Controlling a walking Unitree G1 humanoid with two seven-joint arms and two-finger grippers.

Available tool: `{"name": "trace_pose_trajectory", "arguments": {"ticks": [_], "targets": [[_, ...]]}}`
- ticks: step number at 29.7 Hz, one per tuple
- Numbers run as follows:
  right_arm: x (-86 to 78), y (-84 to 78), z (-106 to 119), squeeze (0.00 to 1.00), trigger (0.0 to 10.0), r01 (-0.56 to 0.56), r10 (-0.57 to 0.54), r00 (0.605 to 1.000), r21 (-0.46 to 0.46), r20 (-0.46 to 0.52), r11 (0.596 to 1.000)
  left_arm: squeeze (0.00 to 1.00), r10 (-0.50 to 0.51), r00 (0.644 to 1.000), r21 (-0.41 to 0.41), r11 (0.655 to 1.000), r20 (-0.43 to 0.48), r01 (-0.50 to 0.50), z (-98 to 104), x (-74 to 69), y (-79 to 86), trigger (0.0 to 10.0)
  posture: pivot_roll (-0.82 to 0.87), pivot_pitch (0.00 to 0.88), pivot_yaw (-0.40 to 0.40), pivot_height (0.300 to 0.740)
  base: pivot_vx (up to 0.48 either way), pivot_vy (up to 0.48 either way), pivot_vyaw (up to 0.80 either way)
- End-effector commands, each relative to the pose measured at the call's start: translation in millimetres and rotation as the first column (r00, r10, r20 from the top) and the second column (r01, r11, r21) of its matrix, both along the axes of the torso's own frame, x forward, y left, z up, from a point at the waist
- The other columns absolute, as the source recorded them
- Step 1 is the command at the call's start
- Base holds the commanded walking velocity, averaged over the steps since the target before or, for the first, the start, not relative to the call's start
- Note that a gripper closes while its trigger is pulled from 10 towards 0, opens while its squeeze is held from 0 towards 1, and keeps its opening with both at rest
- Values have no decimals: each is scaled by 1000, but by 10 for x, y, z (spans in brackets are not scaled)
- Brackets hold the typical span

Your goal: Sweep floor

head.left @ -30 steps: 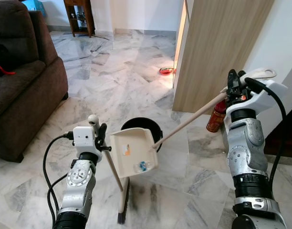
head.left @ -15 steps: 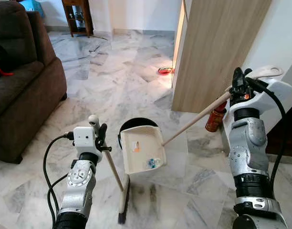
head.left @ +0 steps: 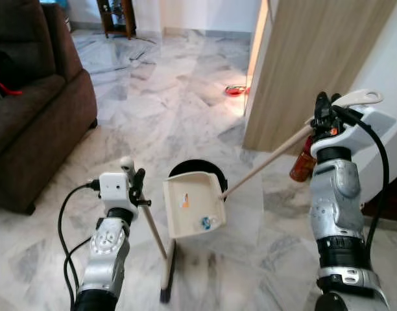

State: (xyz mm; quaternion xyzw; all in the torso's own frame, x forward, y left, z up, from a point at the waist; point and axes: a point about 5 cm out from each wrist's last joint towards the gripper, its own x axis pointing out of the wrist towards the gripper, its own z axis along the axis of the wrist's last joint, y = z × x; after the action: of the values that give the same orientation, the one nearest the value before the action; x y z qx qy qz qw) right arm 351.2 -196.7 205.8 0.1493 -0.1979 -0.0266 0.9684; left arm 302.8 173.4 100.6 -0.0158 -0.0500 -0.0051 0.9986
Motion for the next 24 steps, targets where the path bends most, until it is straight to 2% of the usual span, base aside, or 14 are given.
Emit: {"name": "trace_pose_trajectory", "arguments": {"ticks": [1,15,19,24], "targets": [[-21,-78,231,0,10000,25,-27,995,15,99,1000,0,-20,997,11,1000,69,19,147,39,-71,10000,53,0,-2,740,319,0,0],[-16,-66,249,0,10000,-3,0,994,28,112,1000,0,-21,997,5,1000,78,21,157,40,-83,10000,56,0,-4,740,325,0,0],[-25,-49,256,0,10000,-8,8,993,1,118,1000,0,-24,997,3,1000,80,24,158,34,-88,10000,55,0,-3,740,323,0,0],[-28,-36,245,0,10000,-20,20,993,-1,117,1000,0,-31,996,0,1000,80,31,156,30,-103,10000,55,0,-4,740,322,0,769]]}}
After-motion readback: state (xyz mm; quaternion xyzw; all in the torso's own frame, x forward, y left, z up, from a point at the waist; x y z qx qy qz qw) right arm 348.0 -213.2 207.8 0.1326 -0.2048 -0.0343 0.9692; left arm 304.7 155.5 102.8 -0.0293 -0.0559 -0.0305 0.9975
